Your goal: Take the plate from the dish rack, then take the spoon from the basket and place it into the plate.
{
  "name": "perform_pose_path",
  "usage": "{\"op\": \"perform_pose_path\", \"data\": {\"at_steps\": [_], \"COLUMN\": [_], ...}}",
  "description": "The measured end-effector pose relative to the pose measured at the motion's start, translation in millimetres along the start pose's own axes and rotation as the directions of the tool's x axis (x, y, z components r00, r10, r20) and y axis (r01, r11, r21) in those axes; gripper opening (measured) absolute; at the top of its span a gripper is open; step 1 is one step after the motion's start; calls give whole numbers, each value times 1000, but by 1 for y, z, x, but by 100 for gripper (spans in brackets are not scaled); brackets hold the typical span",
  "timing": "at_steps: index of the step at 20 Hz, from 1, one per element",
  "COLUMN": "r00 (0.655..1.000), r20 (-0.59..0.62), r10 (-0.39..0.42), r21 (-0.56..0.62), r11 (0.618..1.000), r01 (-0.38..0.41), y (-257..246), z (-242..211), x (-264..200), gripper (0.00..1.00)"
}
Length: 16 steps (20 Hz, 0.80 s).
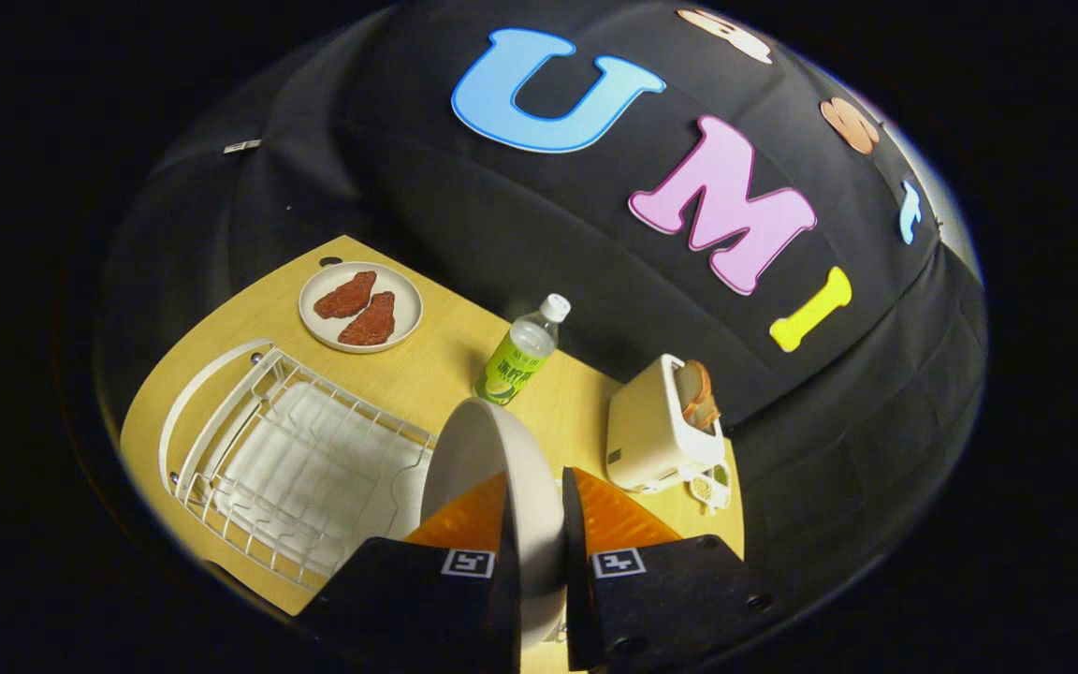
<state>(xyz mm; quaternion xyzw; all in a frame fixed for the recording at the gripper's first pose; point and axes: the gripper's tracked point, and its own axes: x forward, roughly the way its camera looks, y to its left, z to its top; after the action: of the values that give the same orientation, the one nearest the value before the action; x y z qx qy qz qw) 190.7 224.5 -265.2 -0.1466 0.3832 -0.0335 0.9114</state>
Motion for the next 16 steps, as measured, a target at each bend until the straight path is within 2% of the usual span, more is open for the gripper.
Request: {"op": "perform_pose_path", "data": {"at_steps": [3, 6, 8, 11, 13, 16], "r00": [999, 995, 988, 971, 965, 962], "r20": [21, 38, 68, 114, 124, 114], "r10": [35, 98, 140, 209, 230, 247], "r21": [83, 217, 314, 465, 536, 589], "r11": [996, 971, 937, 853, 803, 763], "r01": [-37, -104, -155, -238, -260, -265], "y": [-13, -39, -62, -99, -129, -167], "z": [6, 3, 0, -16, -36, -79], "x": [-12, -27, -40, -63, -77, -98], "gripper": [23, 23, 23, 23, 23, 23]}}
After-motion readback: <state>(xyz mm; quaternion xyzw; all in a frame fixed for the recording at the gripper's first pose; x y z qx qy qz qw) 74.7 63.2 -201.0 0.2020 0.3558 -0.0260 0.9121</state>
